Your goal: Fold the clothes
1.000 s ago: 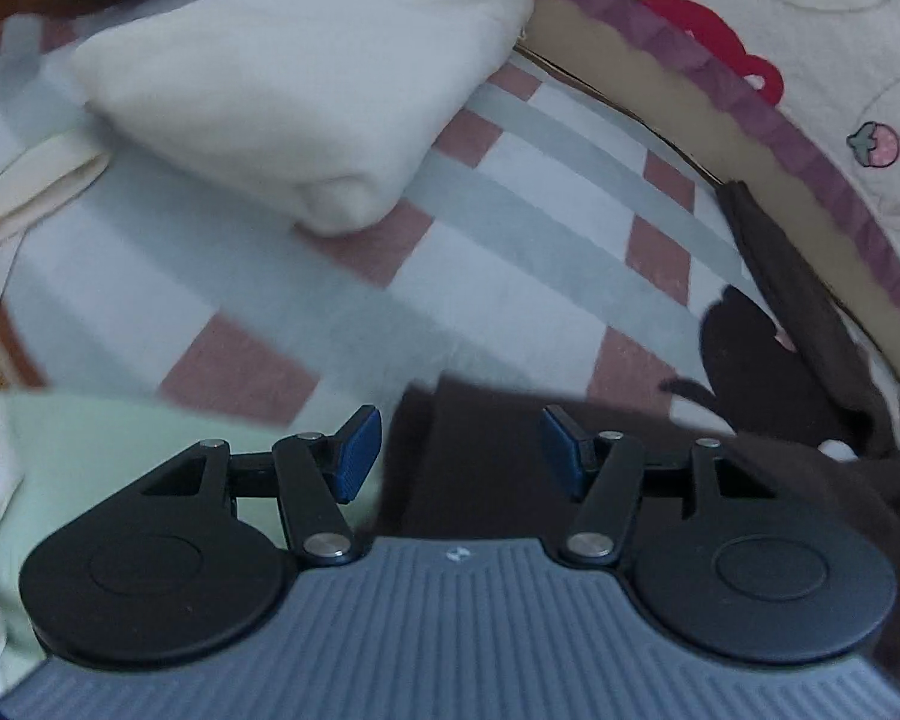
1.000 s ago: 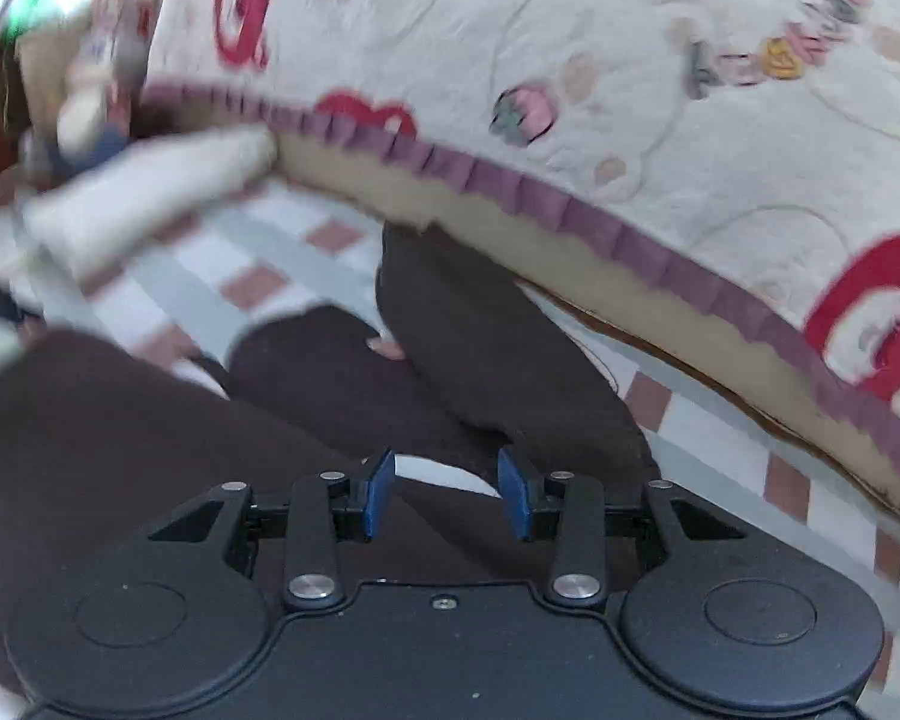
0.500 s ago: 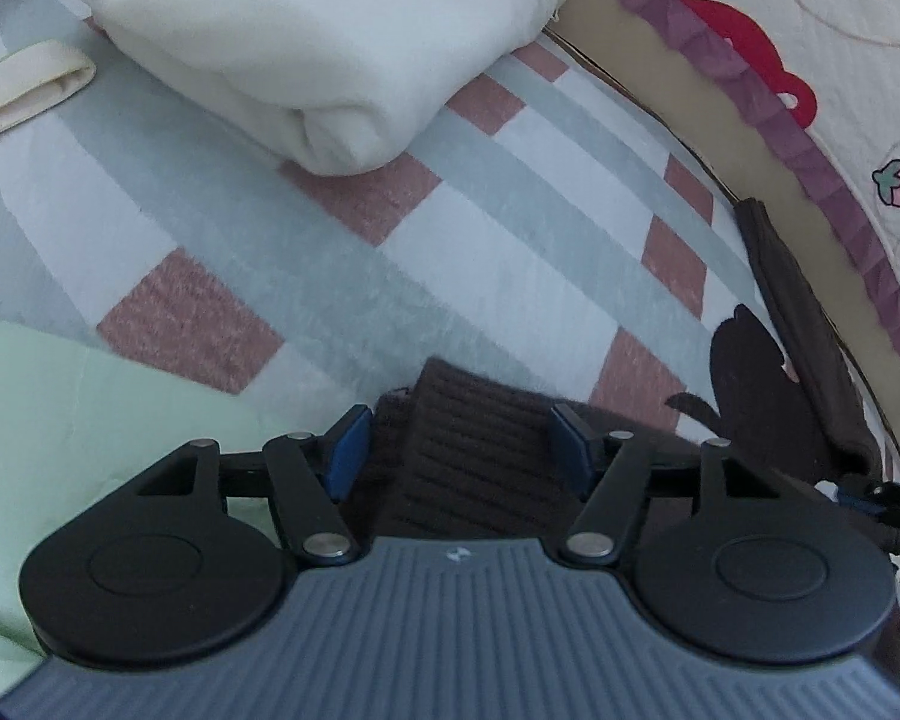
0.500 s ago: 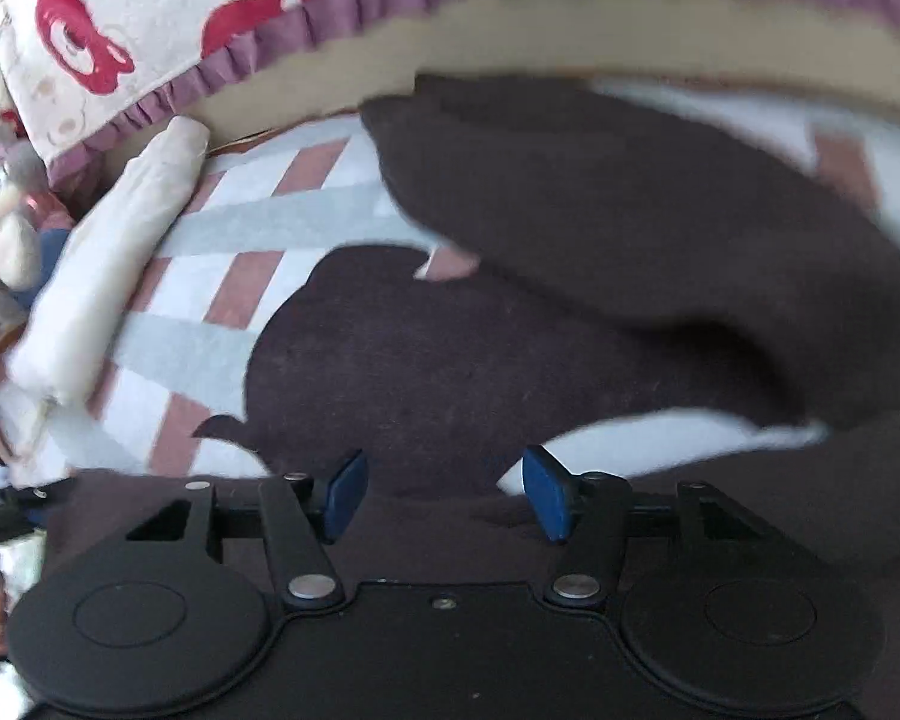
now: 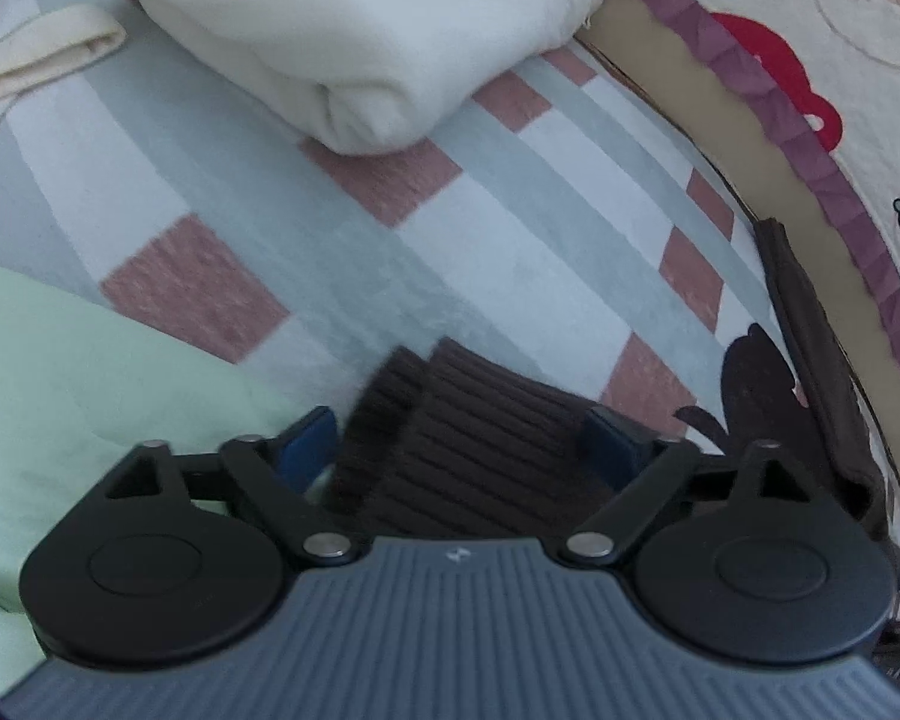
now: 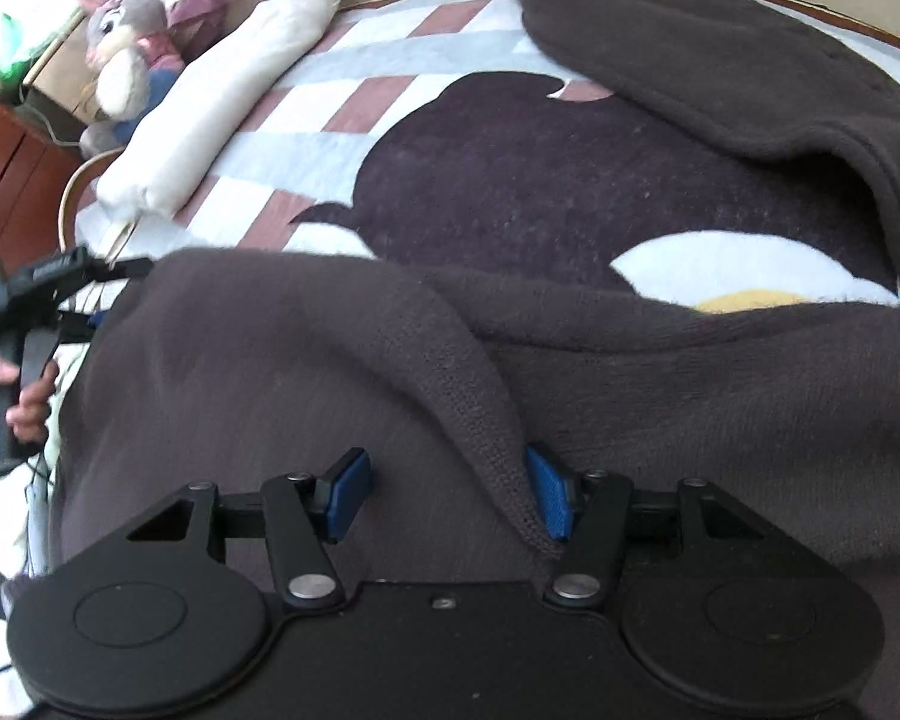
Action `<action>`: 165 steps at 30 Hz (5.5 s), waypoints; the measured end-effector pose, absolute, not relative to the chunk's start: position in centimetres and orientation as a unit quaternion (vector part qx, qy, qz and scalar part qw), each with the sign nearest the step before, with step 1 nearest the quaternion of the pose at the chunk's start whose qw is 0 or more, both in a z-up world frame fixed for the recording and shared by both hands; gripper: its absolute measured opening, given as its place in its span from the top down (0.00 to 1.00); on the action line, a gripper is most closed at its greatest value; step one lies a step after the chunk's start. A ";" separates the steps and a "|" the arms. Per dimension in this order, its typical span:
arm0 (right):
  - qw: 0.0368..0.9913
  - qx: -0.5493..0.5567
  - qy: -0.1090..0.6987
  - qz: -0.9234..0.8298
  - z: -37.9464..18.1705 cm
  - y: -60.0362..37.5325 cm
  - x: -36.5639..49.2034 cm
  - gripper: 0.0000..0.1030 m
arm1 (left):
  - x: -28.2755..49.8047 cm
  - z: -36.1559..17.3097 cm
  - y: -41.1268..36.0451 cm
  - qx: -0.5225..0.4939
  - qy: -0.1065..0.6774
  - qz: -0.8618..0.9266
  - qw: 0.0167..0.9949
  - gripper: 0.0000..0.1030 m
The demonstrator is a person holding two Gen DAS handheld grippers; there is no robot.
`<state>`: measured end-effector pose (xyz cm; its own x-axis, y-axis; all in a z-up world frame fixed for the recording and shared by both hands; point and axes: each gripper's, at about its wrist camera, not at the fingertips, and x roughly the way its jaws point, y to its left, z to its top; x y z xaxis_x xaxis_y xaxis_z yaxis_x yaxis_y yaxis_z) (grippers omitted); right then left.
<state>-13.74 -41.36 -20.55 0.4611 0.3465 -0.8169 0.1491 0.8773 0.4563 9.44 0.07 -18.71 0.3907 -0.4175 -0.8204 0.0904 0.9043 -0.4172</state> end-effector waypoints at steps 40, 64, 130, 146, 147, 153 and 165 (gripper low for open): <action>0.883 0.201 0.341 -0.251 -16.7 -50.1 -12.9 0.97 | 3.5 -13.4 -1.4 0.039 0.401 -0.252 0.880 0.93; 0.865 0.191 0.426 -0.183 -20.6 -48.8 -14.5 0.40 | 2.6 -13.8 1.1 -0.020 0.465 -0.276 0.841 0.54; 0.876 0.291 0.304 -0.237 -15.3 -56.5 -24.9 0.37 | 5.1 -17.2 2.4 -0.068 0.468 -0.022 0.881 0.28; 0.846 0.298 0.332 -0.291 -21.7 -60.2 -22.2 0.31 | 4.3 -19.4 0.8 -0.063 0.443 -0.038 0.894 0.21; 0.857 0.265 0.338 -0.285 -21.7 -59.7 -21.4 0.67 | 4.1 -19.4 0.6 -0.046 0.433 -0.035 0.900 0.41; 0.895 0.192 0.222 -0.335 -12.8 -55.8 -25.4 0.94 | 2.7 -15.9 1.6 -0.031 0.374 -0.064 0.925 0.90; 0.810 0.290 0.291 -0.419 -16.3 -60.3 -29.5 0.89 | 1.8 -16.9 2.3 0.021 0.441 -0.025 0.897 0.79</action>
<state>-29.51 -60.26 -16.28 0.4791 -0.5095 -0.7147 0.8473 0.4812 0.2249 1.79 2.34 -16.93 0.6105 -0.0272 -0.7915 0.0638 0.9979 0.0149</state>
